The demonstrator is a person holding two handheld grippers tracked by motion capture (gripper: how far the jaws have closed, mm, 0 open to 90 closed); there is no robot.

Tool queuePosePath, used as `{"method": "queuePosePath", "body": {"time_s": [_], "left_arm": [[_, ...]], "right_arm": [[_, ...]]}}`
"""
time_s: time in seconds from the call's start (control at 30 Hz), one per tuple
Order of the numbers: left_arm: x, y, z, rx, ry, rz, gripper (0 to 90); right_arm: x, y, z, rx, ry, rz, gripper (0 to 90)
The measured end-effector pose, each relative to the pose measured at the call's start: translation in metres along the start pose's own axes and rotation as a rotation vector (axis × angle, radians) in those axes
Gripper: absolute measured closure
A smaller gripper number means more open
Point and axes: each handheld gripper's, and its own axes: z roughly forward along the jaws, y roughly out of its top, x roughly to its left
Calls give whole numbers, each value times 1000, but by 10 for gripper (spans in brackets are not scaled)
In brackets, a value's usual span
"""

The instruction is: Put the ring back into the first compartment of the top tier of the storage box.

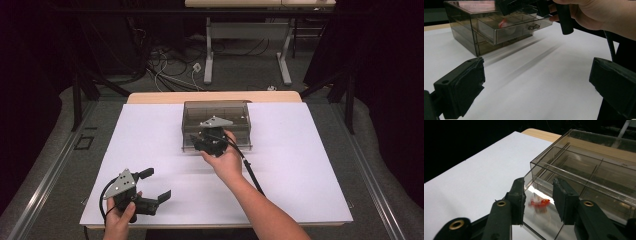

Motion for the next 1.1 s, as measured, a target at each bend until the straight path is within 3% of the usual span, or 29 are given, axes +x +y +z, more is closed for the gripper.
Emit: {"method": "queuePosePath", "body": {"time_s": [1.1], "left_arm": [[0,0,2,4,-3,3,3]], "right_arm": [[4,3,-14,-32,-10,-86,381]]}}
